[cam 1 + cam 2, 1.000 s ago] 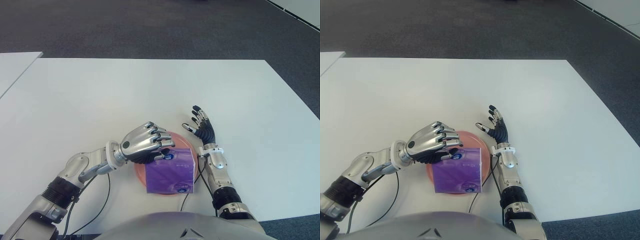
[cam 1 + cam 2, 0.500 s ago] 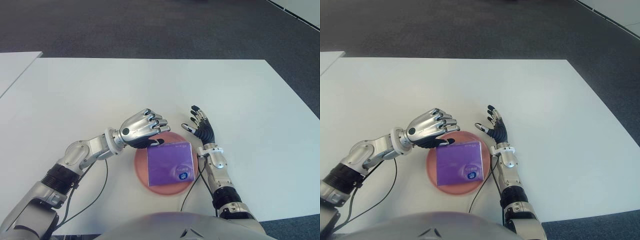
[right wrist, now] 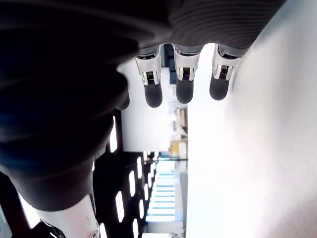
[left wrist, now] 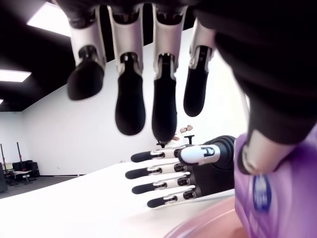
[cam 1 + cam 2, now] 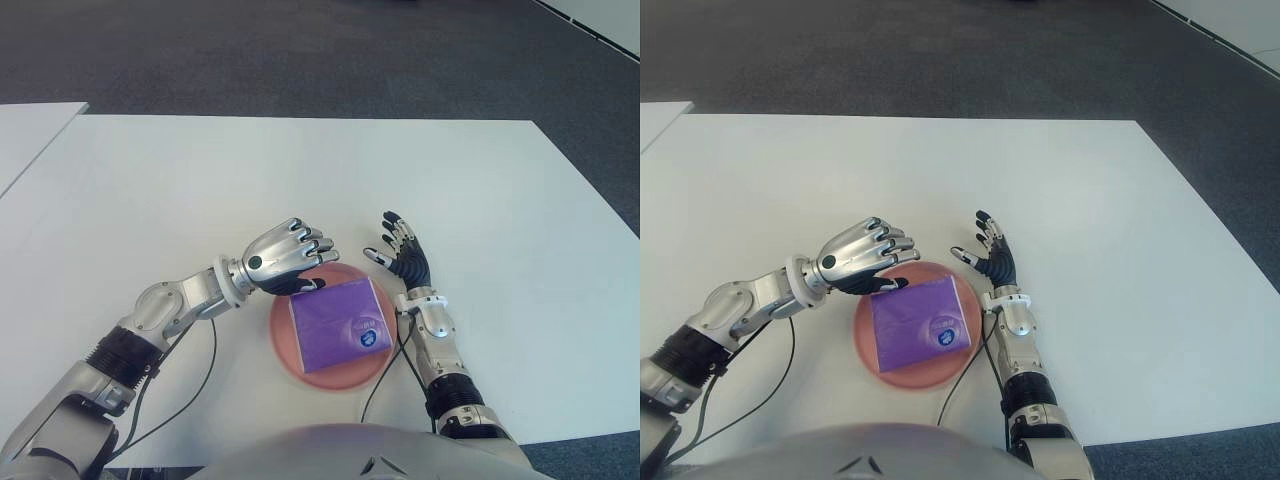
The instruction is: Put the tissue paper into the plate.
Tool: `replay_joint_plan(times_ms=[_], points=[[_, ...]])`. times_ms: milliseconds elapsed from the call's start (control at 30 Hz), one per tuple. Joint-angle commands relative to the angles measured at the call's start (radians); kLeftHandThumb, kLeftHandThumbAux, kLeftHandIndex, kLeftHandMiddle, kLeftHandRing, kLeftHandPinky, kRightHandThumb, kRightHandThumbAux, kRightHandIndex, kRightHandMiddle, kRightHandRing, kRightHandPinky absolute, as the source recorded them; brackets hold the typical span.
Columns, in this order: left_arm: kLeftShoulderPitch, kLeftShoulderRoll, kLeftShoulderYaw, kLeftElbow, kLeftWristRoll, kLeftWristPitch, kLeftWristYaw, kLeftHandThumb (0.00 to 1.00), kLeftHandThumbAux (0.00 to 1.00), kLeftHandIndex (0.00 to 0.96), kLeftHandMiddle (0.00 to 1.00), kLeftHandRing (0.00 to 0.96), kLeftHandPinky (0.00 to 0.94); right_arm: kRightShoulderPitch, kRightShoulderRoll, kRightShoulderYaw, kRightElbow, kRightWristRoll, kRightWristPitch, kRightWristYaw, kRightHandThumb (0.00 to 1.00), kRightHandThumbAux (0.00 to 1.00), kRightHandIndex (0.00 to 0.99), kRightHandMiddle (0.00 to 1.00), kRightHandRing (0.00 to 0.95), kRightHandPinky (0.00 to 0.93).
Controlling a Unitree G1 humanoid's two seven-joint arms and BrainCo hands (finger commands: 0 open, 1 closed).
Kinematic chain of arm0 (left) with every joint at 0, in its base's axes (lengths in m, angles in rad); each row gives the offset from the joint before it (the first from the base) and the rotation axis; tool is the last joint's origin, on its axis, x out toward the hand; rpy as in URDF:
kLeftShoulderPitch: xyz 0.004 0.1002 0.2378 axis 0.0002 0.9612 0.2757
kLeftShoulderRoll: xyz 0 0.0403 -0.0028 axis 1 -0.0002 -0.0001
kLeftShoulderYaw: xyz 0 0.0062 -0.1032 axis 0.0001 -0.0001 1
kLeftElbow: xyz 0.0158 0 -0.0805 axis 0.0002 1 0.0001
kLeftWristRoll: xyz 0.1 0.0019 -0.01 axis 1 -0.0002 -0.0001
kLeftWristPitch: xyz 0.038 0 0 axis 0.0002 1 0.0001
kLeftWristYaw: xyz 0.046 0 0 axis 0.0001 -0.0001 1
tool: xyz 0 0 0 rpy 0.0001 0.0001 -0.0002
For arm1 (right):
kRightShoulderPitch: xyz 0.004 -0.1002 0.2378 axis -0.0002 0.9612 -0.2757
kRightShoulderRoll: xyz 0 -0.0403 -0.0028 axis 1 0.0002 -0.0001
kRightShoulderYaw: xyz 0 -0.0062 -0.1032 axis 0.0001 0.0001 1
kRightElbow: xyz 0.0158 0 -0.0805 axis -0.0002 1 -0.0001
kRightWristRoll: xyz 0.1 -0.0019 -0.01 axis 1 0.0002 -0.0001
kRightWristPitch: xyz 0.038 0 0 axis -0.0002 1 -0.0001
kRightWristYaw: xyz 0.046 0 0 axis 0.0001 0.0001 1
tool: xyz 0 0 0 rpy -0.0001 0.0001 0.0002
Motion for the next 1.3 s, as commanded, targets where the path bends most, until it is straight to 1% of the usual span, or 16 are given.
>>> replay_joint_plan(times_ms=[33,300,400,567,667,733,767,867,900,933,967,1000,1100,1133,1200,1300], points=[[-0.056,-0.018,-0.047,0.113,0.048,0.021,0.069,0.848,0.667,0.402,0.542,0.788,0.790,0.094,0.014,0.007,0.079,0.001,0.036,0.009,0.001,0.837,0.115,0.112,0.070,0.059],[-0.105,-0.011,-0.090,0.202,0.064,0.057,0.109,0.849,0.666,0.405,0.543,0.783,0.773,0.102,0.021,0.007,0.070,0.003,0.039,0.012,0.001,0.834,0.122,0.117,0.075,0.059],[-0.129,-0.007,-0.092,0.229,0.040,0.064,0.085,0.849,0.666,0.405,0.541,0.775,0.761,0.107,0.023,0.009,0.065,-0.001,0.036,0.009,0.000,0.831,0.123,0.118,0.076,0.062],[-0.134,-0.032,-0.028,0.220,-0.119,0.050,0.028,0.849,0.665,0.410,0.532,0.747,0.738,0.116,0.025,0.010,0.049,0.000,0.053,0.008,0.000,0.828,0.124,0.122,0.080,0.068],[-0.137,-0.047,0.018,0.173,-0.213,0.047,0.005,0.844,0.666,0.407,0.564,0.710,0.674,0.119,0.025,0.009,0.042,0.001,0.060,0.008,0.000,0.831,0.128,0.126,0.083,0.073],[-0.139,-0.064,0.055,0.155,-0.270,0.037,0.029,0.839,0.667,0.405,0.562,0.652,0.609,0.121,0.024,0.009,0.041,0.001,0.060,0.008,0.000,0.833,0.129,0.126,0.084,0.076],[-0.138,-0.079,0.089,0.157,-0.305,0.024,0.075,0.837,0.668,0.404,0.560,0.623,0.578,0.122,0.023,0.008,0.040,0.001,0.061,0.009,0.001,0.834,0.130,0.126,0.084,0.077],[-0.130,-0.103,0.159,0.158,-0.379,0.003,0.137,0.729,0.698,0.411,0.455,0.458,0.414,0.123,0.022,0.008,0.039,0.002,0.065,0.011,0.006,0.839,0.131,0.123,0.084,0.080],[-0.125,-0.110,0.191,0.154,-0.430,0.000,0.128,0.719,0.701,0.412,0.439,0.435,0.391,0.123,0.022,0.008,0.040,0.003,0.066,0.012,0.007,0.839,0.131,0.122,0.084,0.080],[-0.122,-0.115,0.215,0.151,-0.466,-0.003,0.120,0.540,0.659,0.360,0.384,0.373,0.327,0.124,0.022,0.008,0.040,0.003,0.066,0.013,0.008,0.838,0.128,0.119,0.082,0.078],[-0.119,-0.123,0.235,0.153,-0.497,-0.004,0.116,0.421,0.633,0.327,0.349,0.332,0.285,0.124,0.021,0.009,0.041,0.003,0.065,0.014,0.009,0.837,0.127,0.118,0.081,0.077],[-0.118,-0.130,0.250,0.154,-0.516,-0.004,0.112,0.343,0.613,0.298,0.313,0.295,0.249,0.124,0.021,0.009,0.041,0.003,0.065,0.015,0.009,0.835,0.124,0.116,0.080,0.076],[-0.113,-0.174,0.294,0.157,-0.568,0.015,0.118,0.254,0.587,0.250,0.244,0.227,0.184,0.128,0.020,0.010,0.041,0.002,0.057,0.018,0.007,0.831,0.119,0.111,0.077,0.077],[-0.111,-0.189,0.305,0.152,-0.582,0.024,0.116,0.222,0.579,0.217,0.202,0.174,0.135,0.130,0.020,0.010,0.040,0.002,0.055,0.019,0.006,0.829,0.117,0.109,0.076,0.076],[-0.096,-0.196,0.363,0.096,-0.697,0.053,0.048,0.168,0.566,0.146,0.126,0.090,0.066,0.129,0.021,0.008,0.042,0.007,0.055,0.025,0.004,0.828,0.113,0.106,0.073,0.077],[-0.089,-0.207,0.434,0.059,-0.820,0.110,-0.020,0.122,0.554,0.070,0.065,0.036,0.027,0.128,0.022,0.005,0.047,0.014,0.057,0.031,0.005,0.830,0.111,0.103,0.070,0.077]])
